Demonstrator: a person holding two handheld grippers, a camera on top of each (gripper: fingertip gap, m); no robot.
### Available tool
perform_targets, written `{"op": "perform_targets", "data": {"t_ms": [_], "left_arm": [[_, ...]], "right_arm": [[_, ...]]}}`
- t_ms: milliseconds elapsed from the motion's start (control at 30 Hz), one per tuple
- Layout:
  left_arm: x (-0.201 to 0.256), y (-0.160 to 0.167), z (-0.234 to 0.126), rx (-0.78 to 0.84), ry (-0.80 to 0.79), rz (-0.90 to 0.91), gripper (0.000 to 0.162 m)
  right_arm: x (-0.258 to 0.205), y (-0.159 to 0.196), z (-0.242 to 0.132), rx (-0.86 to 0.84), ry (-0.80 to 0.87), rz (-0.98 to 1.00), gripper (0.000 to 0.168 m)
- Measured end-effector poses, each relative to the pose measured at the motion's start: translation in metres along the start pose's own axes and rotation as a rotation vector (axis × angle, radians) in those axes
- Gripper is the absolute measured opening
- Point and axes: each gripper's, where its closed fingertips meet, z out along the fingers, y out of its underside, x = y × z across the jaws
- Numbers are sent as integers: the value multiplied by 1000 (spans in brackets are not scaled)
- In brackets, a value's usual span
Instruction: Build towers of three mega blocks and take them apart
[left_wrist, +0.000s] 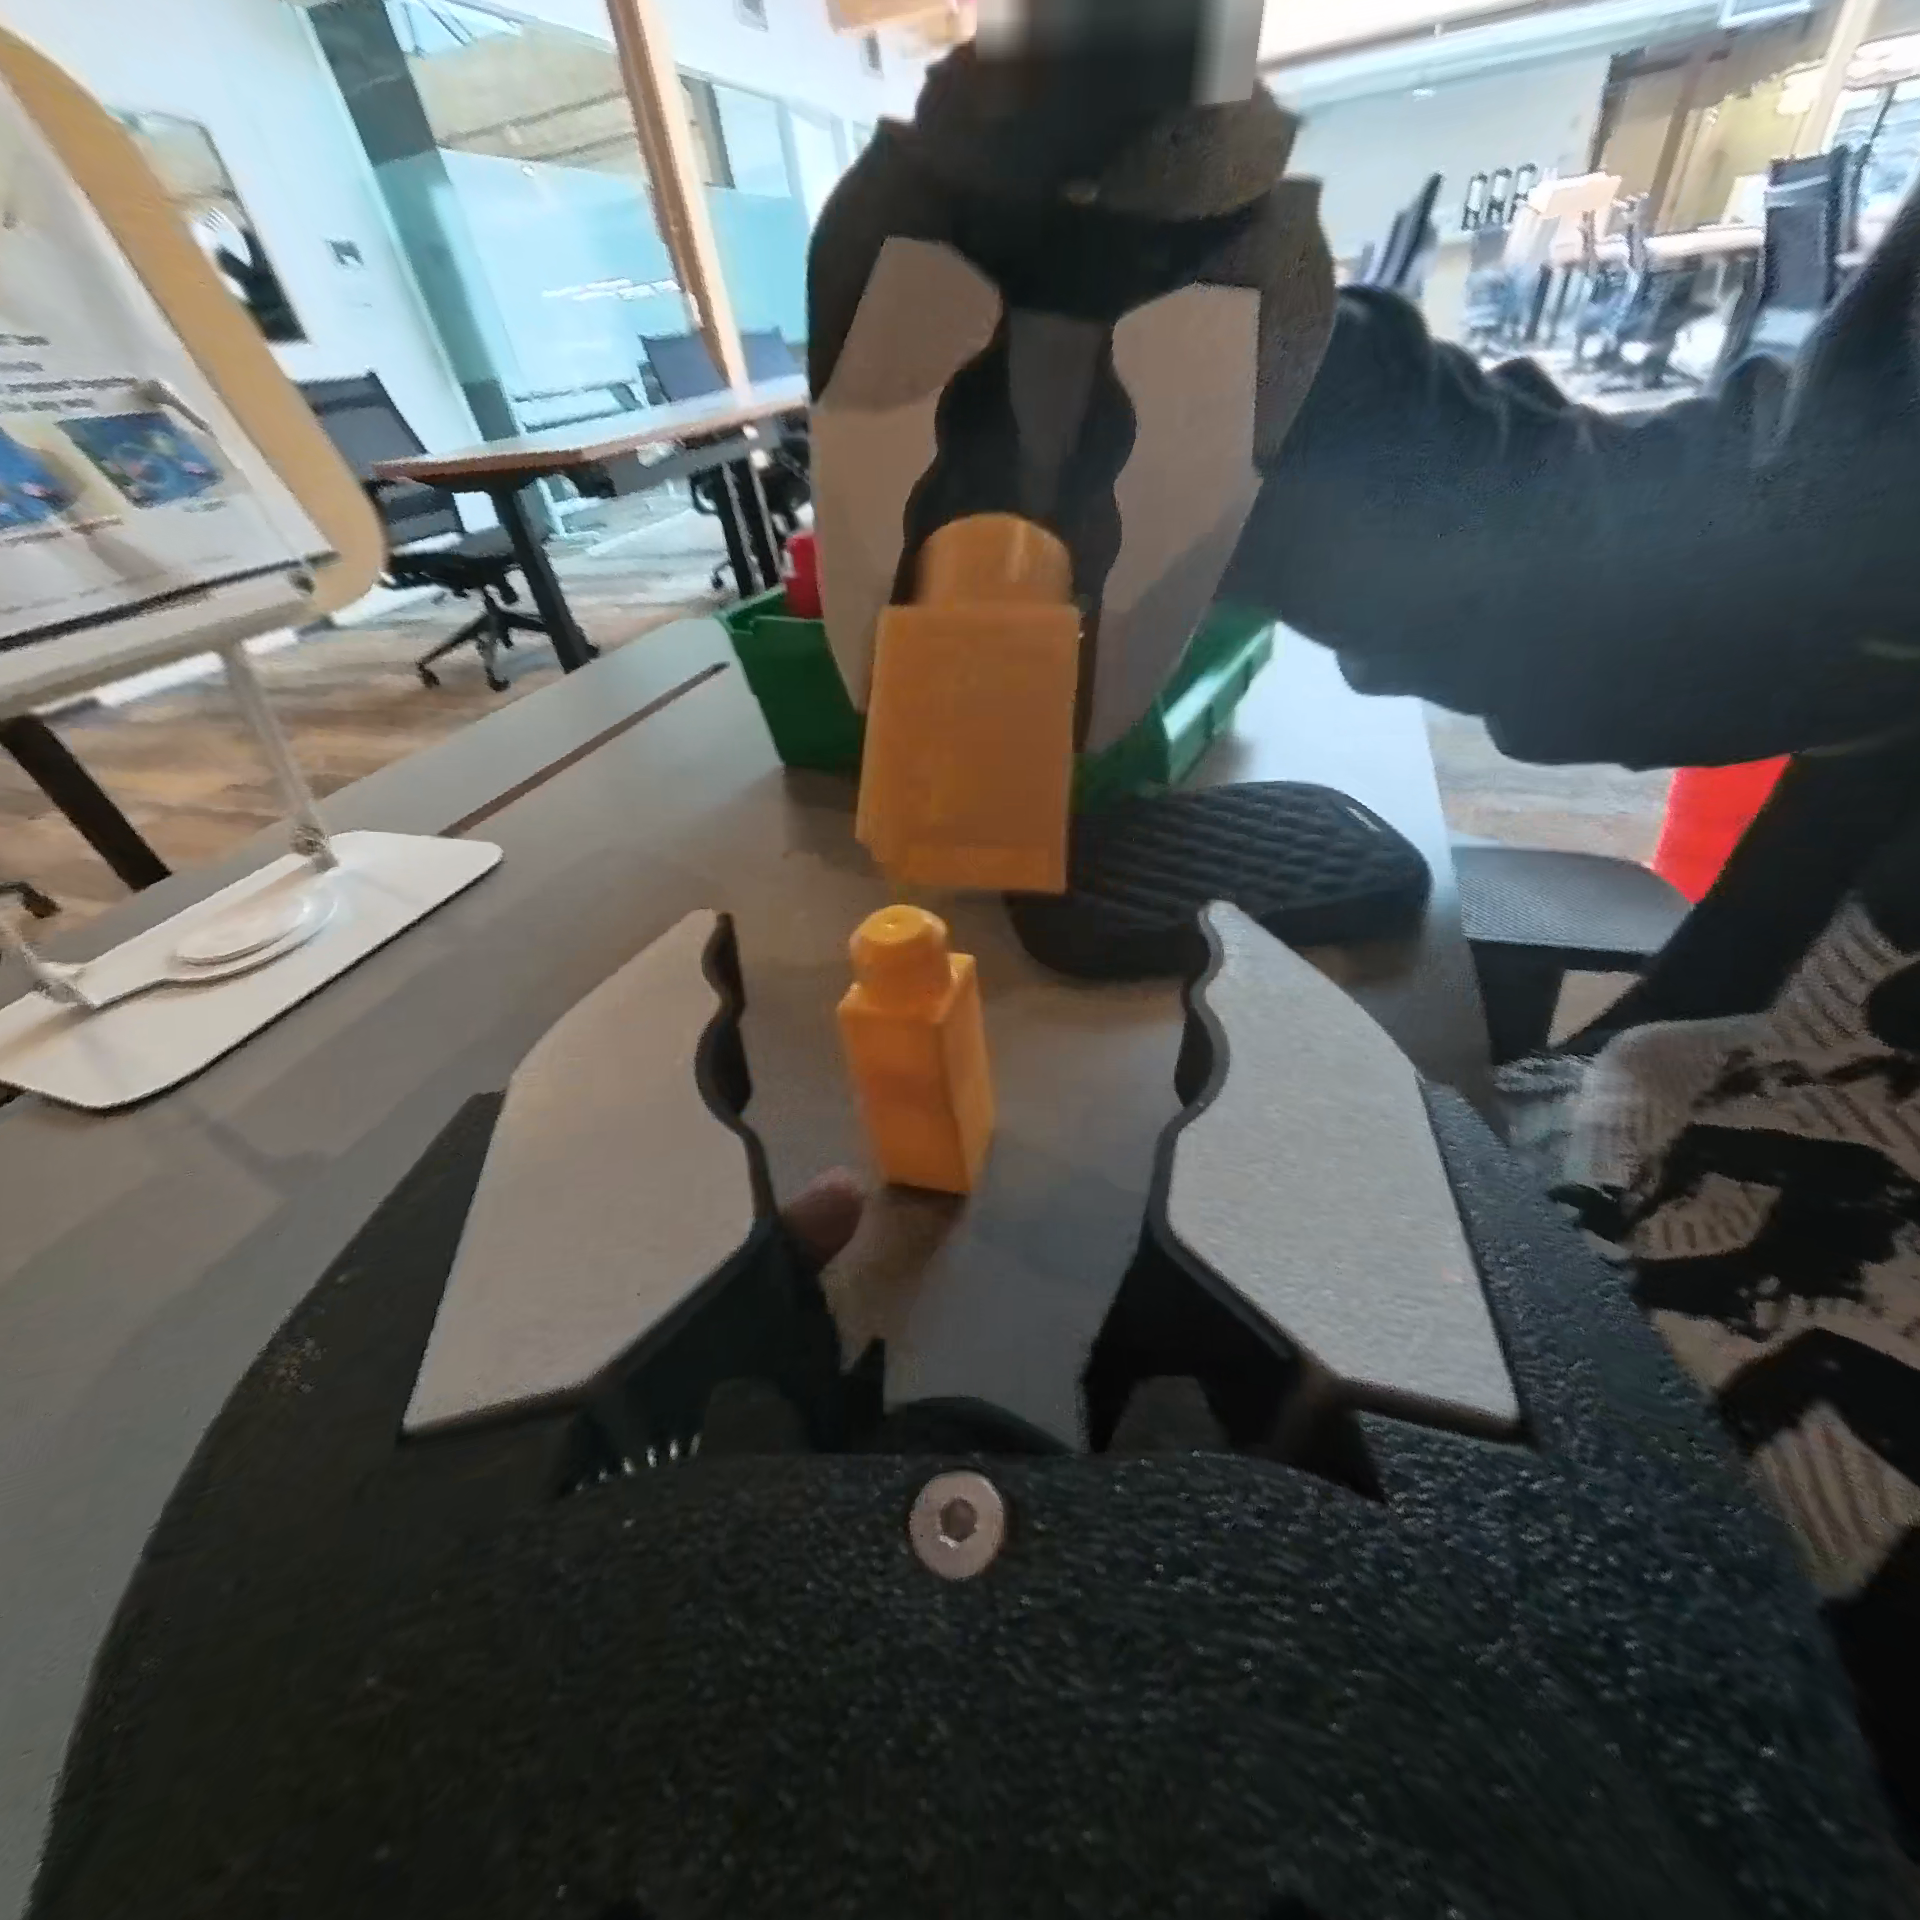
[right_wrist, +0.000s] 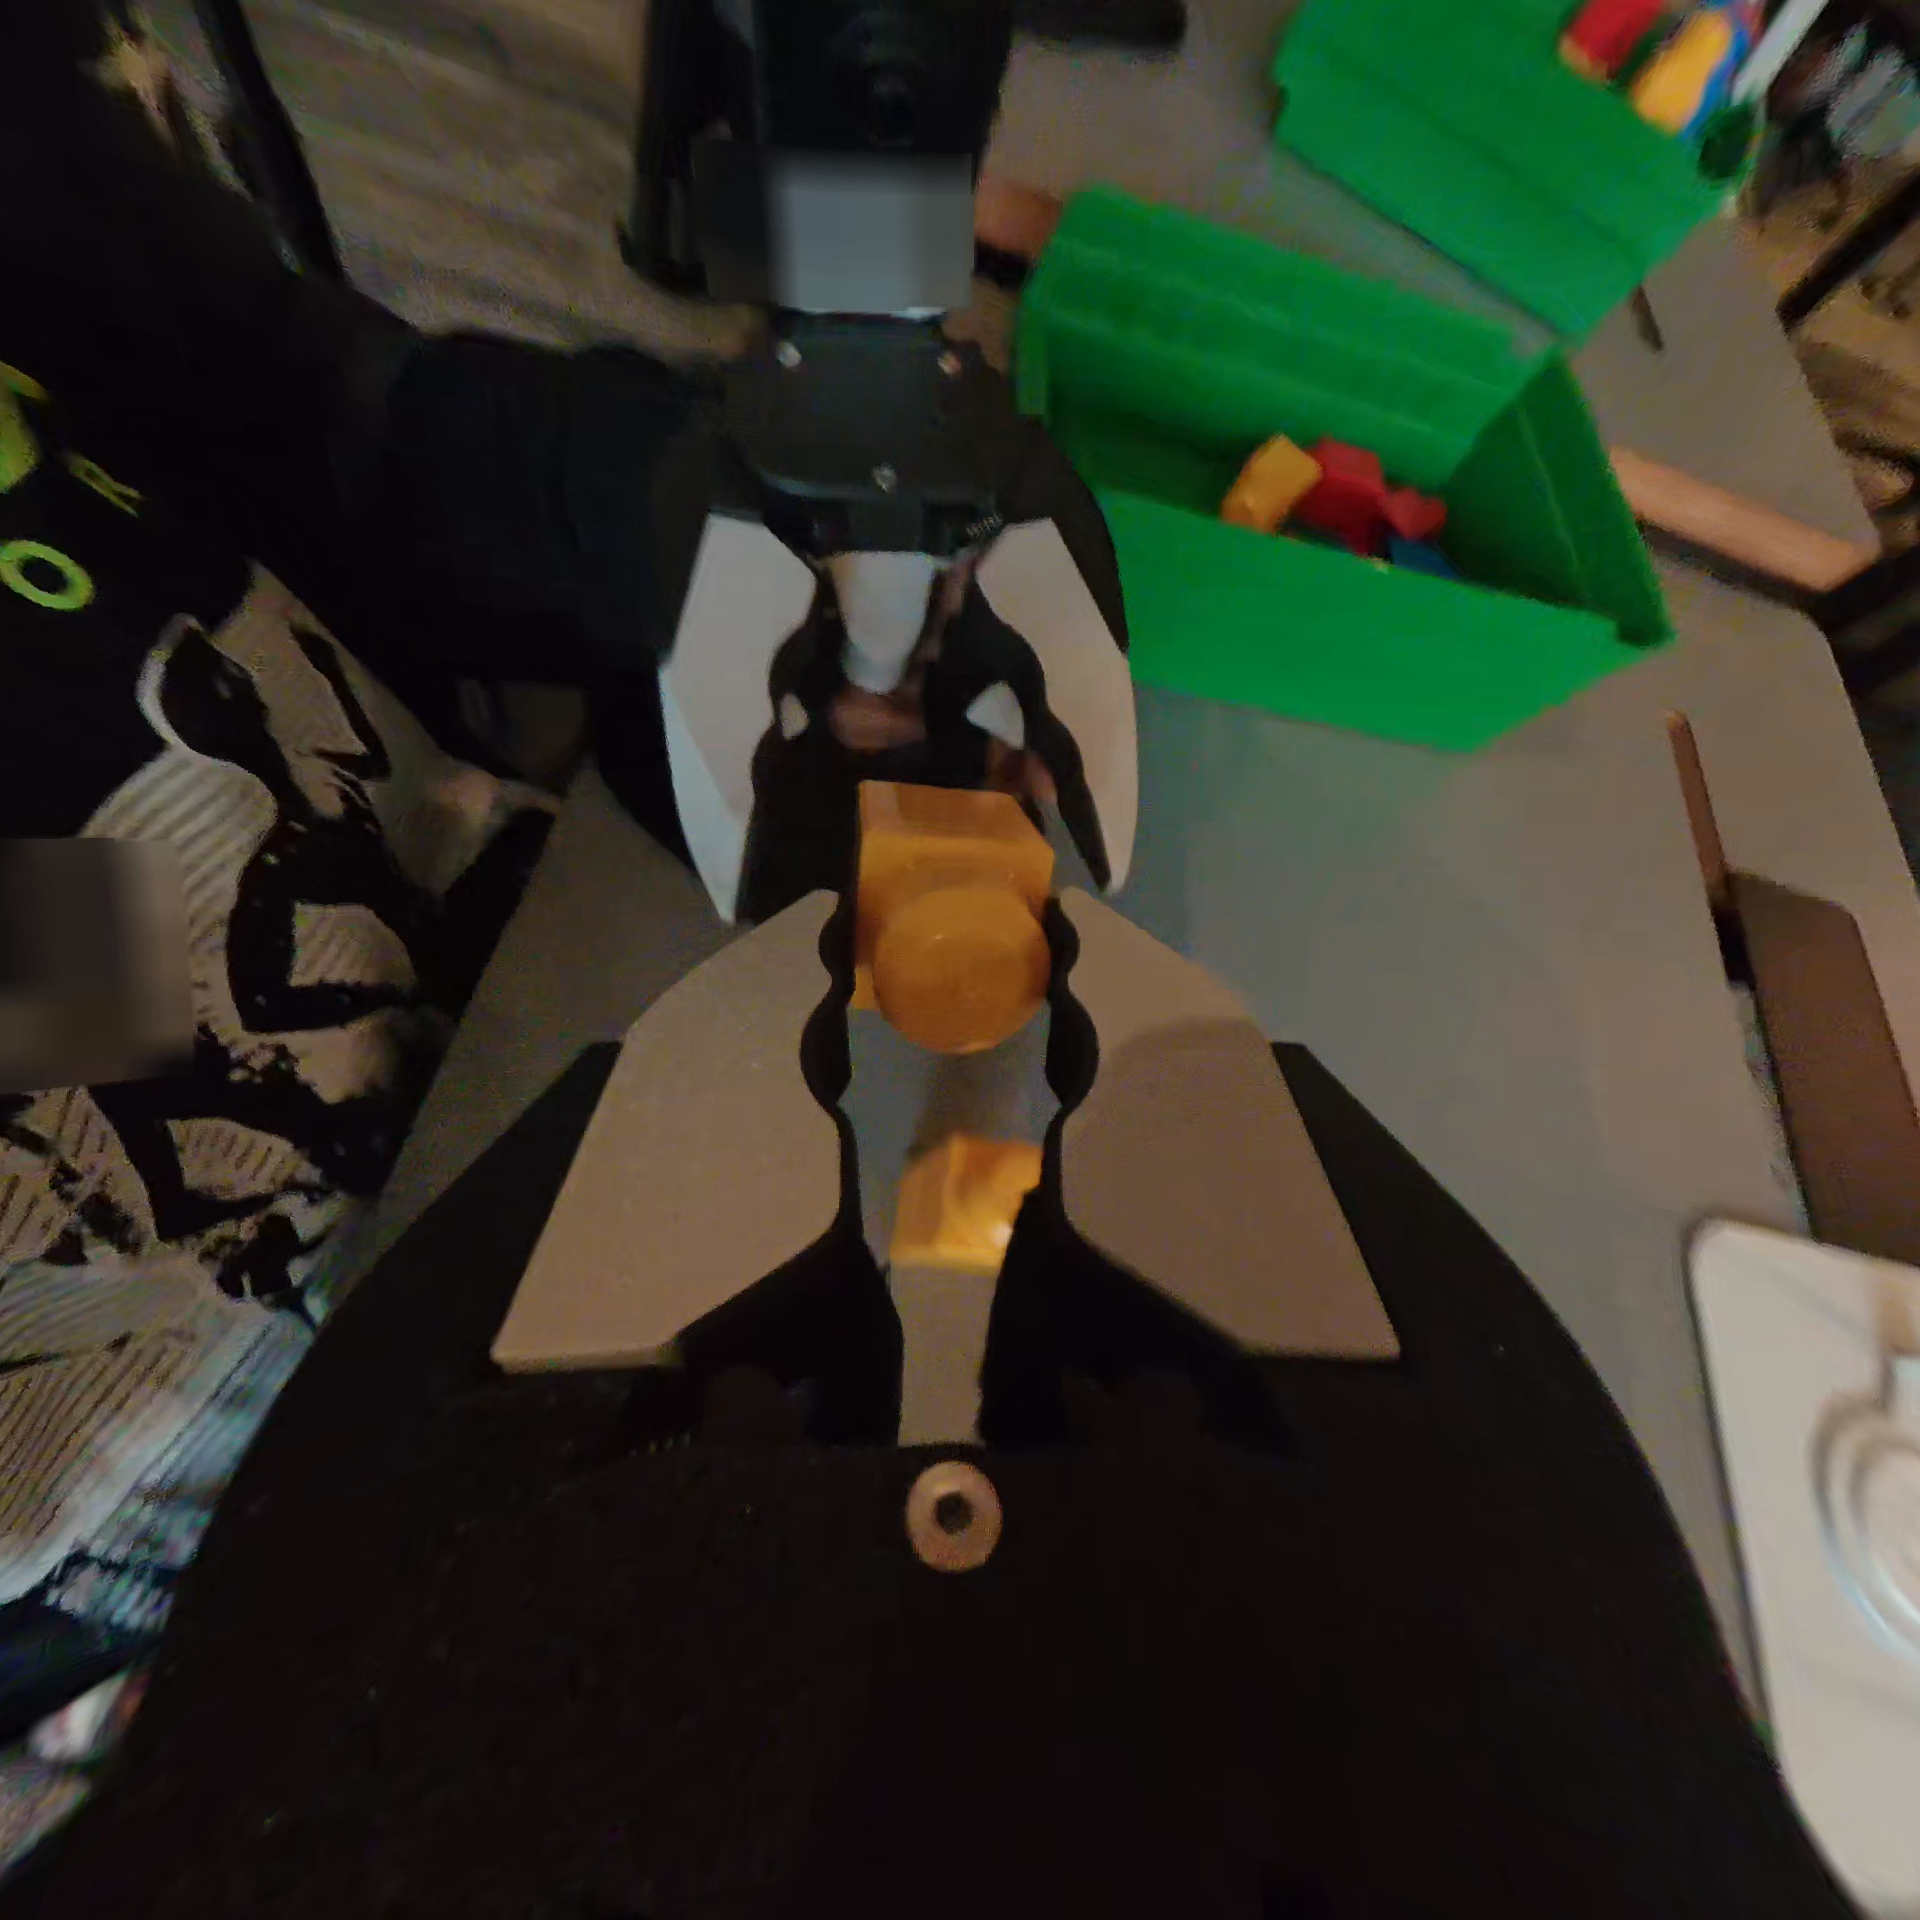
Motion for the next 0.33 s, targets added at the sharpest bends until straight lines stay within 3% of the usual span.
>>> {"op": "perform_targets", "data": {"t_ms": [167, 333], "left_arm": [[-10, 10, 2, 38, 11, -19, 87], [-8, 38, 5, -79, 45, -73, 88]], "right_arm": [[25, 28, -25, -318, 55, -4, 34], [25, 53, -28, -566, -30, -23, 34]]}}
